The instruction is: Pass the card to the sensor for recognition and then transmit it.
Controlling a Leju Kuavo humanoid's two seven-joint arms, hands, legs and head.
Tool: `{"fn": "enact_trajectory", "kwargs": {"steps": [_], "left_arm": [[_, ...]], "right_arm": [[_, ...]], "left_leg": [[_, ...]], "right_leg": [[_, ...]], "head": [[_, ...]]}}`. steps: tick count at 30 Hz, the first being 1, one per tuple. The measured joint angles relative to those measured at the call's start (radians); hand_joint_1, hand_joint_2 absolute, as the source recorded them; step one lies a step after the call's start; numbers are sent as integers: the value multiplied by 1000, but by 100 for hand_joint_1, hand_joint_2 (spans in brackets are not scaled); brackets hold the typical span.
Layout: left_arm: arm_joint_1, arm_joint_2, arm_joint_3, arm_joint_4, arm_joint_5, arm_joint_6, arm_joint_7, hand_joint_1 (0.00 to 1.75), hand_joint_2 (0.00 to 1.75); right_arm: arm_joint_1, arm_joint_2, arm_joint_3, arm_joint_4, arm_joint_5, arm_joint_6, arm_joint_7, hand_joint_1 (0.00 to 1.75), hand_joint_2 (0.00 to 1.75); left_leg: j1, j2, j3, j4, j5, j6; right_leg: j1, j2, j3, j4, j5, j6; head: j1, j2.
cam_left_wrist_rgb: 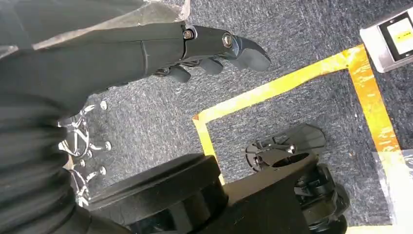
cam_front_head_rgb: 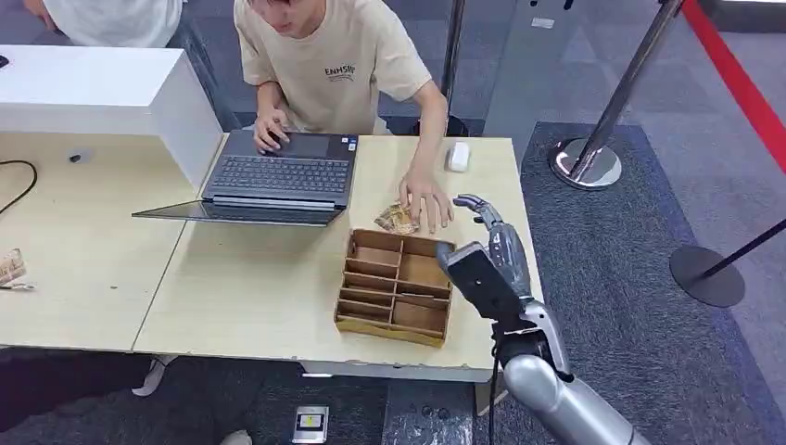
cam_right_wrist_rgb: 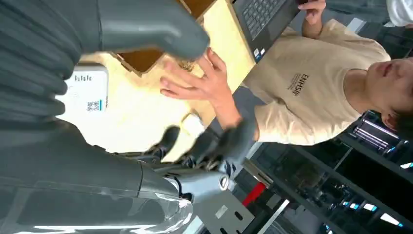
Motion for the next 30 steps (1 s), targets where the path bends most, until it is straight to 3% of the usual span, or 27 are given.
{"fn": "enact_trajectory", "kwargs": {"steps": [11, 12, 17, 19, 30], "left_arm": [[0, 0, 0, 0, 4, 0, -1, 0, 175], [0, 0, 0, 0, 6, 0, -1, 0, 175], [0, 0, 0, 0, 9, 3, -1, 0, 175], [0, 0, 0, 0, 9, 3, -1, 0, 175], [-1, 0, 0, 0, 12, 9, 0, 0, 175]], "right_arm": [[28, -1, 1, 3, 52, 0, 4, 105, 175], [31, -1, 2, 3, 57, 0, 5, 93, 175], [57, 1, 14, 5, 89, -2, 9, 82, 175], [67, 2, 21, 11, 105, -3, 10, 58, 175], [101, 33, 78, 66, 160, -33, 23, 75, 175]], "left_leg": [[0, 0, 0, 0, 0, 0], [0, 0, 0, 0, 0, 0], [0, 0, 0, 0, 0, 0], [0, 0, 0, 0, 0, 0], [0, 0, 0, 0, 0, 0]], "right_leg": [[0, 0, 0, 0, 0, 0], [0, 0, 0, 0, 0, 0], [0, 0, 0, 0, 0, 0], [0, 0, 0, 0, 0, 0], [0, 0, 0, 0, 0, 0]], "head": [[0, 0], [0, 0], [0, 0], [0, 0], [0, 0]]}}
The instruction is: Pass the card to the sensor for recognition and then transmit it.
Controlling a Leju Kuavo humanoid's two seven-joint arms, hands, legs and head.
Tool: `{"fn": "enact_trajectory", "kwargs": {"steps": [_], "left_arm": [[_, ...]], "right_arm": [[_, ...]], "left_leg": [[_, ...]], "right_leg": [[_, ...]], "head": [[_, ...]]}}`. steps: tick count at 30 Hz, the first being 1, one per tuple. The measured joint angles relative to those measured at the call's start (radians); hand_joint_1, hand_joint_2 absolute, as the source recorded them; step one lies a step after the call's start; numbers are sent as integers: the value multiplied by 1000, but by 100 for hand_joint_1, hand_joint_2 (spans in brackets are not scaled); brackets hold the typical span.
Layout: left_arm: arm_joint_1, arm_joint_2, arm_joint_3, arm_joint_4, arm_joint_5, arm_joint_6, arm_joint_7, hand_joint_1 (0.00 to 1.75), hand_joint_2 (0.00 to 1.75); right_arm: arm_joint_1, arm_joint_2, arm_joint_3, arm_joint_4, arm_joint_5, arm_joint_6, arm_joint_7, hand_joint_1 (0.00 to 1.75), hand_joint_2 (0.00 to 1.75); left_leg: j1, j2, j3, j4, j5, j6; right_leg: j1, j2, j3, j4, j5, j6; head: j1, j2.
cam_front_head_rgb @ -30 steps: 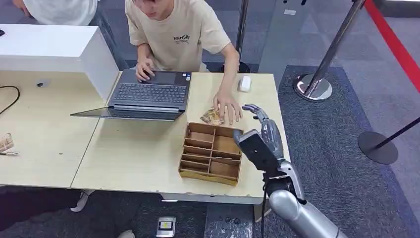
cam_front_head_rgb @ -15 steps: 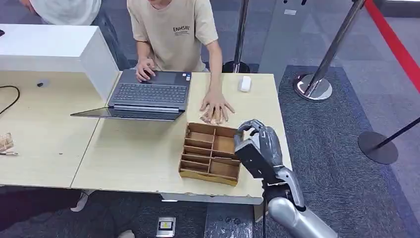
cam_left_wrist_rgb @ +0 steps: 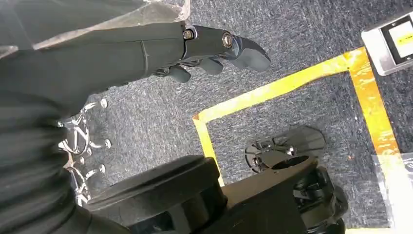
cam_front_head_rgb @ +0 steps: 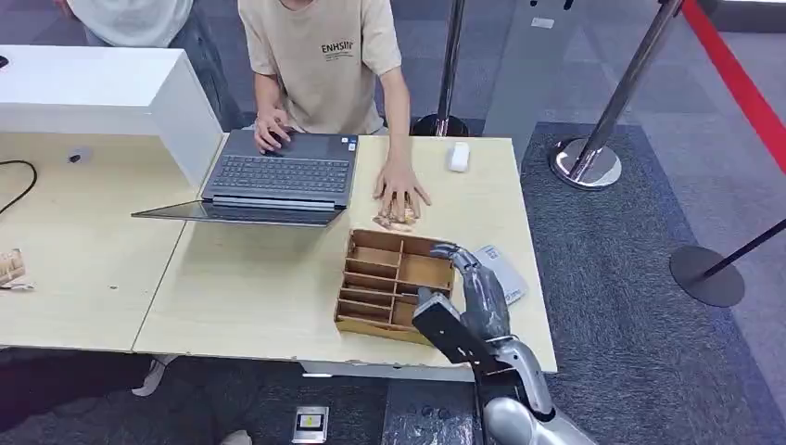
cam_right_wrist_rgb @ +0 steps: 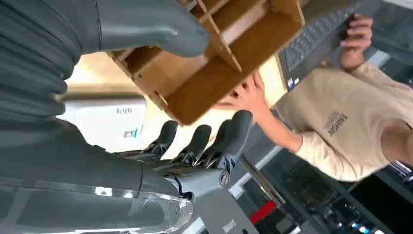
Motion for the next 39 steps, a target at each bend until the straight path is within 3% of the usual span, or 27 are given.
{"fn": "enact_trajectory", "kwargs": {"steps": [6, 10, 13, 16, 24, 28, 36, 39], "left_arm": [[-1, -6, 0, 0, 0, 19, 15, 0, 175], [-2, -15, 0, 0, 0, 23, 24, 0, 175], [-3, -16, 0, 0, -3, 23, 24, 0, 175], [-5, -20, 0, 0, -3, 22, 24, 0, 175], [-9, -26, 0, 0, -6, 21, 26, 0, 175], [-12, -28, 0, 0, -6, 21, 27, 0, 175], [-15, -32, 0, 0, -6, 20, 26, 0, 175], [-15, -32, 0, 0, -6, 20, 26, 0, 175]], "right_arm": [[4, 12, 27, 33, 33, -13, 8, 63, 175], [3, 13, 45, 55, 108, -28, 38, 31, 175], [2, 17, 61, 68, 167, -31, 65, 31, 175], [0, 23, 78, 84, 198, -30, 84, 42, 175], [-26, 31, 114, 127, 296, -17, 118, 40, 175], [-38, 33, 127, 143, 322, -2, 131, 52, 175], [-59, 34, 143, 168, 351, 15, 155, 51, 175], [-61, 34, 147, 170, 353, 16, 155, 42, 175]], "left_leg": [[0, 0, 0, 0, 0, 0], [0, 0, 0, 0, 0, 0], [0, 0, 0, 0, 0, 0], [0, 0, 0, 0, 0, 0], [0, 0, 0, 0, 0, 0], [0, 0, 0, 0, 0, 0], [0, 0, 0, 0, 0, 0], [0, 0, 0, 0, 0, 0]], "right_leg": [[0, 0, 0, 0, 0, 0], [0, 0, 0, 0, 0, 0], [0, 0, 0, 0, 0, 0], [0, 0, 0, 0, 0, 0], [0, 0, 0, 0, 0, 0], [0, 0, 0, 0, 0, 0], [0, 0, 0, 0, 0, 0], [0, 0, 0, 0, 0, 0]], "head": [[0, 0], [0, 0], [0, 0], [0, 0], [0, 0], [0, 0], [0, 0], [0, 0]]}}
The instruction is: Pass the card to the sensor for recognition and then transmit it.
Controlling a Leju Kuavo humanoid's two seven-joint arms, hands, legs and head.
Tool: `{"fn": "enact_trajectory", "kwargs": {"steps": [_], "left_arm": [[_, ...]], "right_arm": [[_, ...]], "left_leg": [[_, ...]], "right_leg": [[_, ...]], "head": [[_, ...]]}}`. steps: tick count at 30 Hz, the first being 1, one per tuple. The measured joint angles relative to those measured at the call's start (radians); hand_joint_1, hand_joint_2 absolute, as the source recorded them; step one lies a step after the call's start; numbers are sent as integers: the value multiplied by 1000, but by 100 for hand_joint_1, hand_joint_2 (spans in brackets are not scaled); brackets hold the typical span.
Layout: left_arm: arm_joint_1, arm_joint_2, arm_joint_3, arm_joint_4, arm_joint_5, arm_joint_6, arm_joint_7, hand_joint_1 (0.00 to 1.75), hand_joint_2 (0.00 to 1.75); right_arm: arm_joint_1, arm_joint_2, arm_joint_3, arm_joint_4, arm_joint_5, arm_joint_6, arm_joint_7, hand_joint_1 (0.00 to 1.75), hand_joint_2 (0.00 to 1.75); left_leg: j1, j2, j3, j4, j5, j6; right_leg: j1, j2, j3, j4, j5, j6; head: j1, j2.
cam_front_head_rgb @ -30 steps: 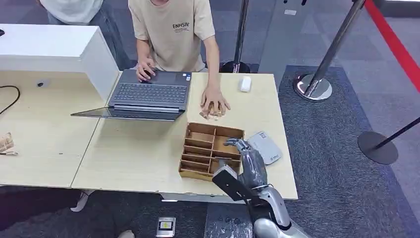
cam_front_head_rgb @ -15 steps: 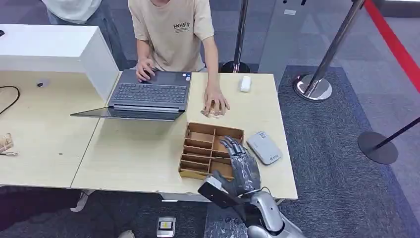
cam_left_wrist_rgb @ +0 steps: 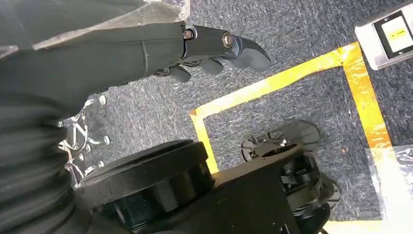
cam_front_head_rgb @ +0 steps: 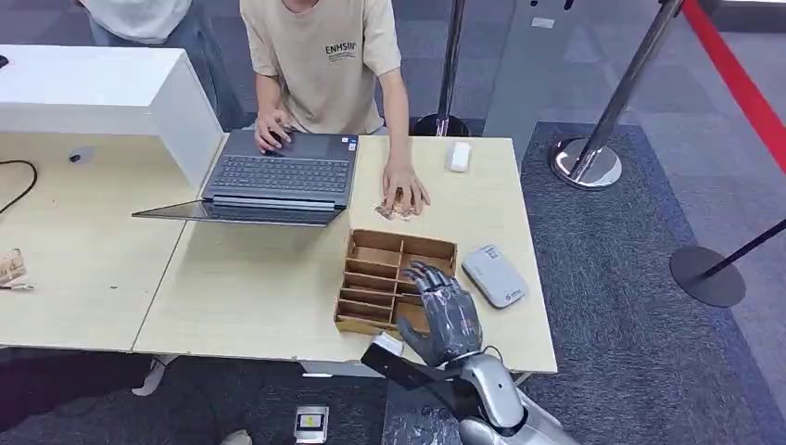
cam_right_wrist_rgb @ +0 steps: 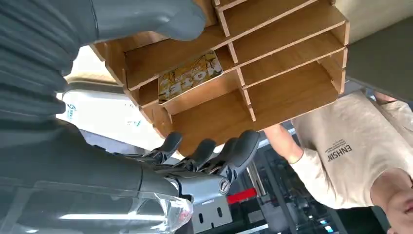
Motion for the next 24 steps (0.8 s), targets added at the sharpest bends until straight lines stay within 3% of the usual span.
{"fn": "enact_trajectory", "kwargs": {"steps": [9, 22, 24], "left_arm": [[-3, -1, 0, 0, 0, -2, 0, 0, 175], [-4, -3, 0, 0, -1, -3, 1, 0, 175], [-4, -3, 0, 0, -2, -3, 3, 0, 175]], "right_arm": [[-29, -2, 11, 28, 3, 47, 2, 47, 175], [-54, -14, 17, 61, -1, 82, 3, 65, 175], [-55, -16, 17, 65, -6, 86, 3, 73, 175]], "left_leg": [[0, 0, 0, 0, 0, 0], [0, 0, 0, 0, 0, 0], [0, 0, 0, 0, 0, 0]], "right_leg": [[0, 0, 0, 0, 0, 0], [0, 0, 0, 0, 0, 0], [0, 0, 0, 0, 0, 0]], "head": [[0, 0], [0, 0], [0, 0]]}}
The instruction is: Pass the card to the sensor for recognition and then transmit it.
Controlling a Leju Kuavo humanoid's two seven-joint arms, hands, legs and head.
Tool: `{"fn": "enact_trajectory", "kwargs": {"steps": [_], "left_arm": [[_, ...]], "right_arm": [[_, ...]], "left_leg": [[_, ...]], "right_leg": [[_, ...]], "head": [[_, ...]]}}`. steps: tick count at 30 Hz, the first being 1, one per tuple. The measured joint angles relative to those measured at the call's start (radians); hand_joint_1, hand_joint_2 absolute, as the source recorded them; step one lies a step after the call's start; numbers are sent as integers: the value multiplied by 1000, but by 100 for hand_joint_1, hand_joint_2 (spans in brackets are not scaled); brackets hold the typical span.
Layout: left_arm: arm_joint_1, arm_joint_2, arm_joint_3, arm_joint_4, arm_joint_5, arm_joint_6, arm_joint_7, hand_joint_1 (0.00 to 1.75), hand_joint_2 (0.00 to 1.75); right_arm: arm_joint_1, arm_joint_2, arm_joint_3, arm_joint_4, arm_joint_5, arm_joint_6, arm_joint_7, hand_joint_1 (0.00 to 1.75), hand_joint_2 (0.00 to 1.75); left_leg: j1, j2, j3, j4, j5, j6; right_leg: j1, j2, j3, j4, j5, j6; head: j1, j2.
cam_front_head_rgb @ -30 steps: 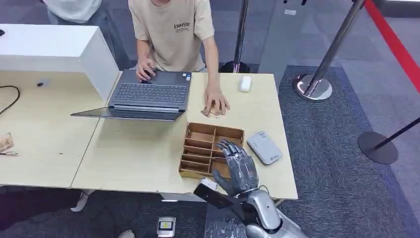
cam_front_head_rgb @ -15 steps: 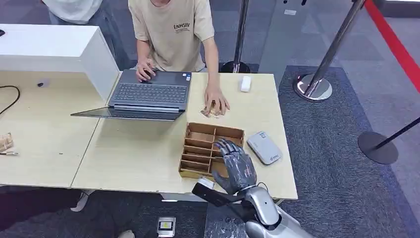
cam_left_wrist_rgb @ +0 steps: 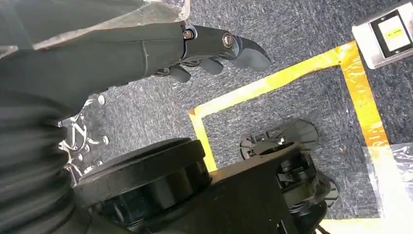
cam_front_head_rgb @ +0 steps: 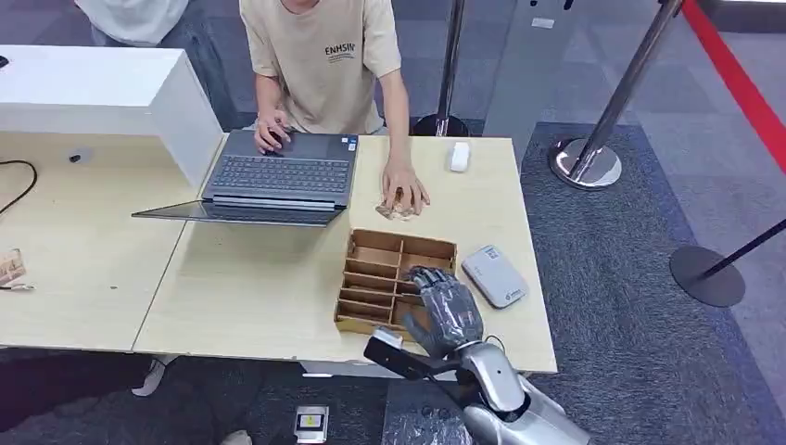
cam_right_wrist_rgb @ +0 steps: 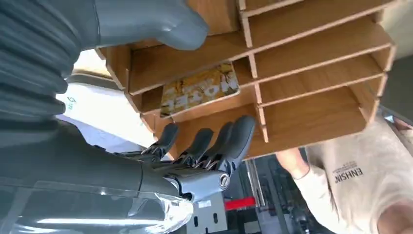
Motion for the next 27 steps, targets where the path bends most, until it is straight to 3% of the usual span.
{"fn": "enact_trajectory", "kwargs": {"steps": [7, 8, 10, 12, 13, 14, 27], "left_arm": [[1, 0, 0, 0, -2, 0, 1, 0, 175], [1, 0, 0, 0, -2, 0, 1, 0, 175], [1, 0, 0, 0, -5, 0, 2, 0, 175], [1, 0, 0, 0, -5, 0, 2, 0, 175], [0, 0, 0, 0, -6, 0, 2, 0, 175], [0, 0, 0, 0, -6, 0, 2, 0, 175], [-3, 0, 0, 0, -9, 0, 2, 0, 175]], "right_arm": [[-1, -3, 2, 12, -6, 4, -3, 75, 175], [-1, -4, 2, 12, -6, 4, -7, 84, 175], [-2, -4, 5, 12, -5, 9, -13, 134, 175], [-3, -4, 6, 10, -2, 14, -15, 159, 175], [-6, -5, 7, 9, -2, 18, -14, 159, 175], [-8, -5, 7, 8, -1, 21, -14, 175, 175], [-16, -12, 11, -24, 18, 22, -20, 175, 175]], "left_leg": [[0, 0, 0, 0, 0, 0], [0, 0, 0, 0, 0, 0], [0, 0, 0, 0, 0, 0], [0, 0, 0, 0, 0, 0], [0, 0, 0, 0, 0, 0], [0, 0, 0, 0, 0, 0], [0, 0, 0, 0, 0, 0]], "right_leg": [[0, 0, 0, 0, 0, 0], [0, 0, 0, 0, 0, 0], [0, 0, 0, 0, 0, 0], [0, 0, 0, 0, 0, 0], [0, 0, 0, 0, 0, 0], [0, 0, 0, 0, 0, 0], [0, 0, 0, 0, 0, 0]], "head": [[0, 0], [0, 0], [0, 0], [0, 0], [0, 0], [0, 0], [0, 0]]}}
